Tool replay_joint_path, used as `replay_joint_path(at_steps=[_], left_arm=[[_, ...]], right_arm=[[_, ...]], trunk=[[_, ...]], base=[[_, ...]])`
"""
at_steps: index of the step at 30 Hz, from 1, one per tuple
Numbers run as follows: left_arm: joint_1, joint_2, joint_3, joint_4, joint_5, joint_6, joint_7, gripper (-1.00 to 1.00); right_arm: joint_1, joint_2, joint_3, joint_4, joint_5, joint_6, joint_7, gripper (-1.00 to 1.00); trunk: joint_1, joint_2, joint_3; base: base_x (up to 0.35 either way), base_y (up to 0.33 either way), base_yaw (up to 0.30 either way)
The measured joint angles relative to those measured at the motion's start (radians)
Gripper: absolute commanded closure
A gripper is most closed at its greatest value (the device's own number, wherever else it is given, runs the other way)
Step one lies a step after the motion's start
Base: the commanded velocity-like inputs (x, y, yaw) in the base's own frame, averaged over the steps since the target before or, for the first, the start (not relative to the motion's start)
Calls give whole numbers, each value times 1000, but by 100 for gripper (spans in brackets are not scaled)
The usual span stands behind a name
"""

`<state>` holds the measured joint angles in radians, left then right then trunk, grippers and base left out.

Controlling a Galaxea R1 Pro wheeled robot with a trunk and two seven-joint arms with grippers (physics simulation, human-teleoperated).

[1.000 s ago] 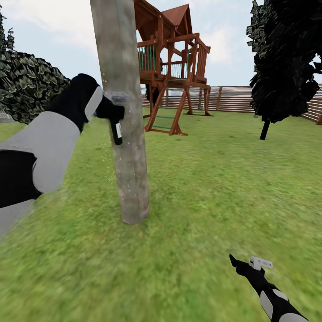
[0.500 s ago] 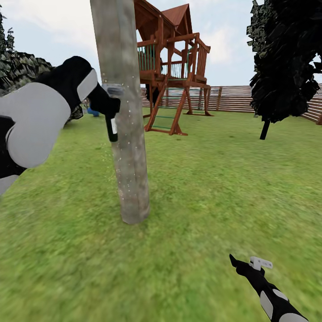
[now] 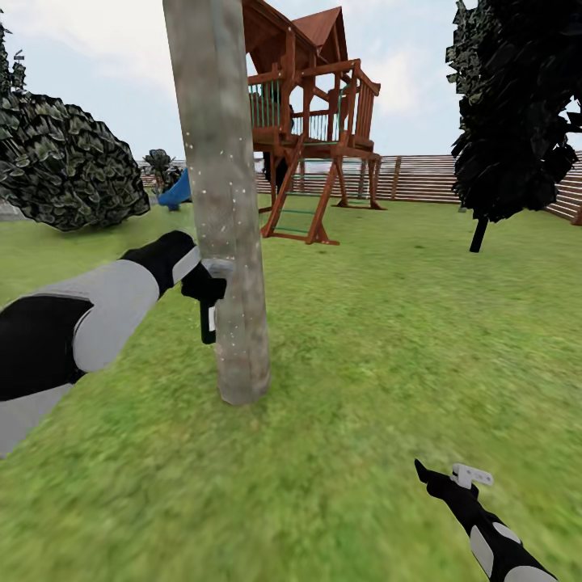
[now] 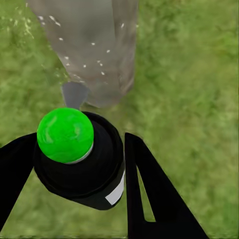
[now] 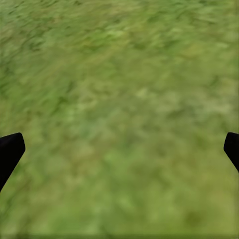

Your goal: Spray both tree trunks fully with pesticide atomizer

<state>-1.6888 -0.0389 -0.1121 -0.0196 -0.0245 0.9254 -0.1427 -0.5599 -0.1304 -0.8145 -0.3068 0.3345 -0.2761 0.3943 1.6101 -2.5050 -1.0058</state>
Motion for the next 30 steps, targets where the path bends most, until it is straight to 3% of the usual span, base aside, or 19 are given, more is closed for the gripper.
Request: replay_joint_path(at_steps=[2,4,8,14,17,19,21,23,27,30], left_arm=[[43,0,1,0,1,-28,0,100],[123,5,0,0,-1,-58,0,100],[234,35,-1,0,0,-141,0,100],[384,34,1,0,2,-242,0,100],[402,35,3,0,7,-255,-1,100],[465,34,1,-1,6,-273,-1,100],[487,35,2,-1,8,-375,-1,100],[531,38,1,0,8,-424,0,100],[539,42,9,3,21,-401,-18,100],[557,30,10,3,22,-386,-17,100]], right_arm=[[0,0,0,0,0,0,0,-100],[0,0,0,0,0,0,0,-100],[0,1,0,0,0,0,0,-100],[0,1,1,0,1,0,1,-100],[0,2,1,0,1,0,1,-100],[0,2,1,0,2,0,1,-100],[0,2,2,0,2,0,1,-100],[0,2,2,0,3,1,1,-100],[0,-11,0,-21,3,-6,0,-100],[1,-11,0,-18,2,-9,1,-100]], trunk=[[0,0,0],[0,0,0],[0,0,0],[0,0,0],[0,0,0],[0,0,0],[0,0,0],[0,0,0],[0,0,0],[0,0,0]], base=[[0,0,0],[0,0,0],[0,0,0],[0,0,0],[0,0,128],[48,-2,190],[232,-67,56],[142,-81,6],[0,0,0],[0,0,0]])
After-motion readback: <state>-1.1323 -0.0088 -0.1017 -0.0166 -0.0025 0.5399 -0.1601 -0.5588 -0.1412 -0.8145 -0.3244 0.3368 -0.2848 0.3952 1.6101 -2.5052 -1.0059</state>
